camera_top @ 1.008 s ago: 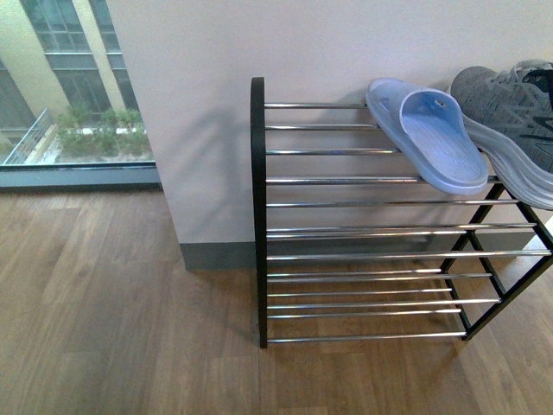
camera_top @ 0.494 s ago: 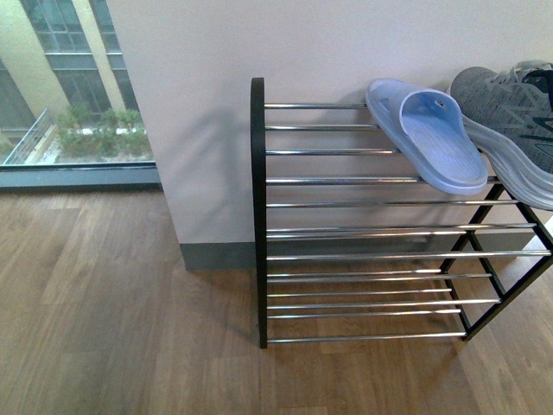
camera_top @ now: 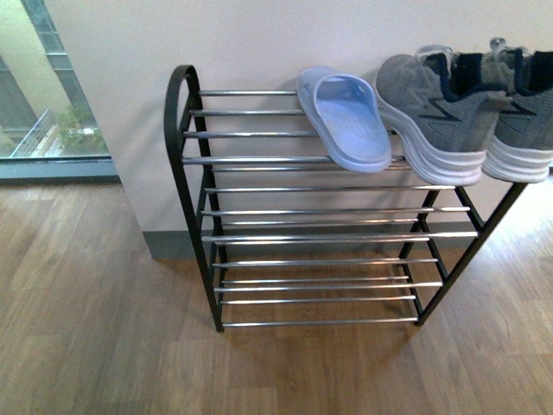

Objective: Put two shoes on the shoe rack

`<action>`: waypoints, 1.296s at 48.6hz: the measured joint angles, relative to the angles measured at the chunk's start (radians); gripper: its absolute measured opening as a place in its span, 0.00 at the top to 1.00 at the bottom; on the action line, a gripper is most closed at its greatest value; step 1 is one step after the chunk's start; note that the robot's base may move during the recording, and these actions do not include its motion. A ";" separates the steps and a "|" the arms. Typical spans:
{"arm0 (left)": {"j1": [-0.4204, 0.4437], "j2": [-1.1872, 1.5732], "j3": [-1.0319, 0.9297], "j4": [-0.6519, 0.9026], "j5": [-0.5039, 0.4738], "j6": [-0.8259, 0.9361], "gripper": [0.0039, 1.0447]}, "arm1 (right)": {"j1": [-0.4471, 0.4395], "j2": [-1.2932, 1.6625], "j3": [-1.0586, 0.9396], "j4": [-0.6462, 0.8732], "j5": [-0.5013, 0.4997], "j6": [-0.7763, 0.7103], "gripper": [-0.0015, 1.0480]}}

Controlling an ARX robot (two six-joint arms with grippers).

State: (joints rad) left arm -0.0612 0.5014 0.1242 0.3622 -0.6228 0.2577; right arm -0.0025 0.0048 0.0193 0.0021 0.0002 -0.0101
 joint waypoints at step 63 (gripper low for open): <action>-0.310 2.052 2.146 -1.030 0.224 -0.591 0.98 | 0.001 0.000 0.000 -0.001 0.002 0.000 0.09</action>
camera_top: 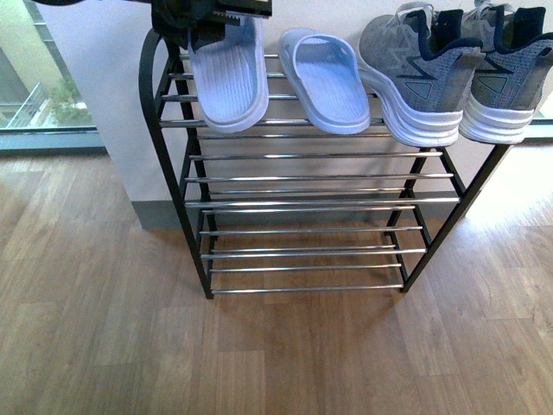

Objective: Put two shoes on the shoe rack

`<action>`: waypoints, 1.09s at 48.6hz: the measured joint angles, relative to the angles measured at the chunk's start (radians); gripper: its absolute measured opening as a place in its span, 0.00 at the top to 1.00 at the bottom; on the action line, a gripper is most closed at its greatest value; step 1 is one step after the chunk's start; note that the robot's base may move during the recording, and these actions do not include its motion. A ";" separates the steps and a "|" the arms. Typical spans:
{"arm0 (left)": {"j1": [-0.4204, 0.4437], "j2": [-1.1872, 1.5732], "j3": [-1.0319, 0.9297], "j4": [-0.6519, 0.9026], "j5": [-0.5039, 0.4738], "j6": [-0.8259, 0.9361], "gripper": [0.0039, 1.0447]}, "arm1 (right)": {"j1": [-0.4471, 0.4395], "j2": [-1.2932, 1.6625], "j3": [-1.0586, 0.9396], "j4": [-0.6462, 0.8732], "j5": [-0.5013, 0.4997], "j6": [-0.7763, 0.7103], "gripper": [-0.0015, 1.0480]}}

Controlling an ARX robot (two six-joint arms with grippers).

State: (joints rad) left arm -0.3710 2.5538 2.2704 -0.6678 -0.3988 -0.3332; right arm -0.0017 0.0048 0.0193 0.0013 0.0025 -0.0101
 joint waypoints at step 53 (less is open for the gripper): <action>0.071 -1.021 -1.281 1.157 -0.229 0.577 0.11 | 0.000 0.000 0.000 0.000 0.000 0.000 0.09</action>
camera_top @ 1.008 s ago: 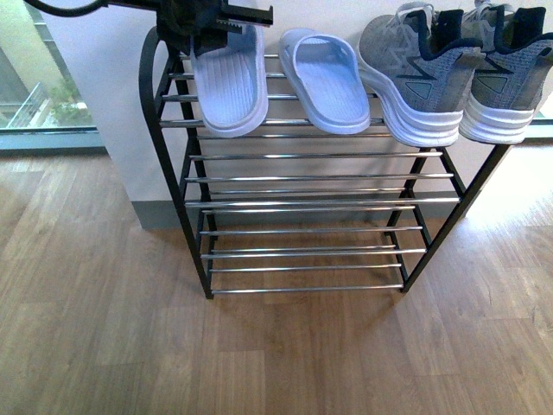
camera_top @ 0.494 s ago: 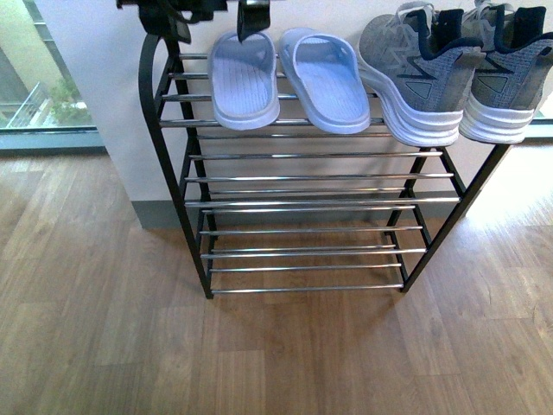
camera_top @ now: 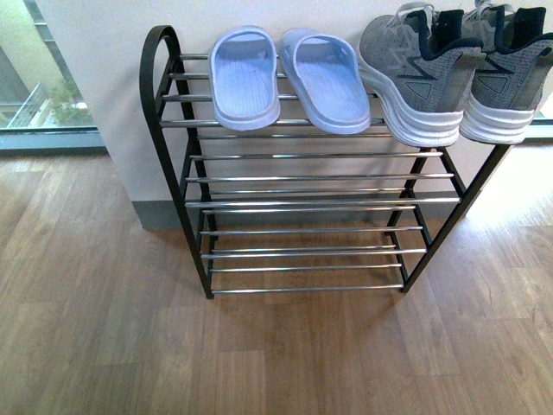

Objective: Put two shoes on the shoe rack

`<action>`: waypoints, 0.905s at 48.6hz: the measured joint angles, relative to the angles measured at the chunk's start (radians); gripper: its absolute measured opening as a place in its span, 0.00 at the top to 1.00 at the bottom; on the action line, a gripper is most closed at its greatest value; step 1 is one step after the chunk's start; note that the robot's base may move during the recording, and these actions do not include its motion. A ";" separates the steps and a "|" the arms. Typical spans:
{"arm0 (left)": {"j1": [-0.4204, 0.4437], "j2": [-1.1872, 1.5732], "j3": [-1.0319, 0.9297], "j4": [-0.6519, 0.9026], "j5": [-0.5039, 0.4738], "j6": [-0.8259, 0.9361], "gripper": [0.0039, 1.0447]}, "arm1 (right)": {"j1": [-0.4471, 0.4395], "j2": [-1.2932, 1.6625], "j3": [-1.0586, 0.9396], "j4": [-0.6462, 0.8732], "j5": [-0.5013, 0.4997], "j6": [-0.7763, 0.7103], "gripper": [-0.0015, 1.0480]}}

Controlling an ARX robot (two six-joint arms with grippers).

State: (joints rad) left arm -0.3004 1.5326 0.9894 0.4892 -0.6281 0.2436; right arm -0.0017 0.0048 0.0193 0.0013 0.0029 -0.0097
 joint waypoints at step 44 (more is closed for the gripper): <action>0.296 -0.730 -0.873 0.190 0.621 -0.241 0.99 | 0.000 0.000 0.000 0.000 -0.002 0.000 0.09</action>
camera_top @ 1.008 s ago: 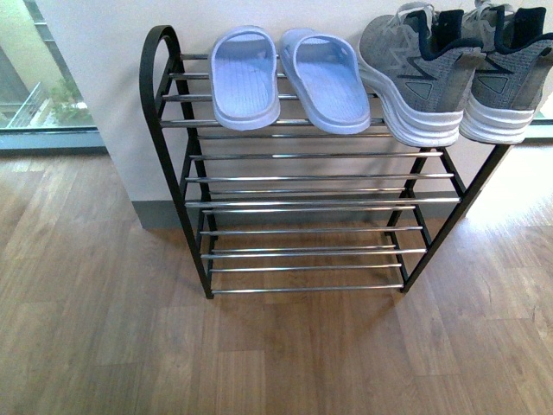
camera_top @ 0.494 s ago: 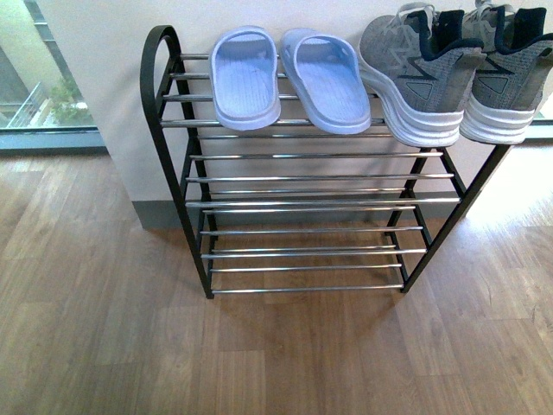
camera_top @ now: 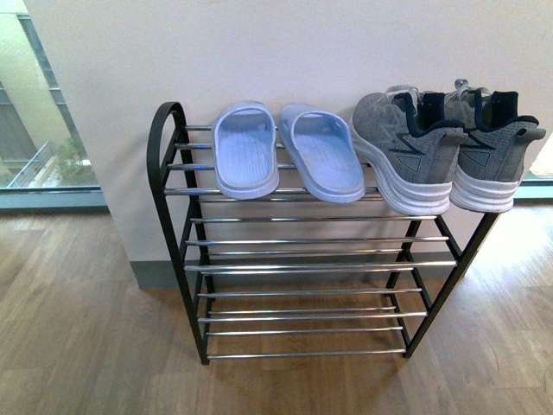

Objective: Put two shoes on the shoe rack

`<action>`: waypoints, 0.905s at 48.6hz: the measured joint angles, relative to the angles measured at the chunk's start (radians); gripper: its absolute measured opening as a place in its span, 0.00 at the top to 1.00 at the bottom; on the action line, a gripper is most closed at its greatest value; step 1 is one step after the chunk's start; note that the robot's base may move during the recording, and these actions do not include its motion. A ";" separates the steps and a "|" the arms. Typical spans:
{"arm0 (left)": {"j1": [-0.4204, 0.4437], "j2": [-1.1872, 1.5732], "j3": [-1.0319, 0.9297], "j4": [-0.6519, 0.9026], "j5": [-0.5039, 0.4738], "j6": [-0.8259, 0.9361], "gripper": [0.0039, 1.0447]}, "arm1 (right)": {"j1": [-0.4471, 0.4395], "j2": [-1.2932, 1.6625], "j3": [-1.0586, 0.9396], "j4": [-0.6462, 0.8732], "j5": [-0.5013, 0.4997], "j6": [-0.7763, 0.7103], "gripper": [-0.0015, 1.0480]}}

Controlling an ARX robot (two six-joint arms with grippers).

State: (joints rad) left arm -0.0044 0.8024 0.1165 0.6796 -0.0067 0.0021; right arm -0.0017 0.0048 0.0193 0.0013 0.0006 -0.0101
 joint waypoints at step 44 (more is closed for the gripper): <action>0.000 -0.452 -0.101 -0.329 0.006 0.000 0.99 | 0.000 0.000 0.000 0.000 0.000 0.000 0.09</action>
State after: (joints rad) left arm -0.0044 0.3500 0.0154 0.3504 -0.0002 0.0021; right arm -0.0017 0.0048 0.0193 0.0013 0.0006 -0.0101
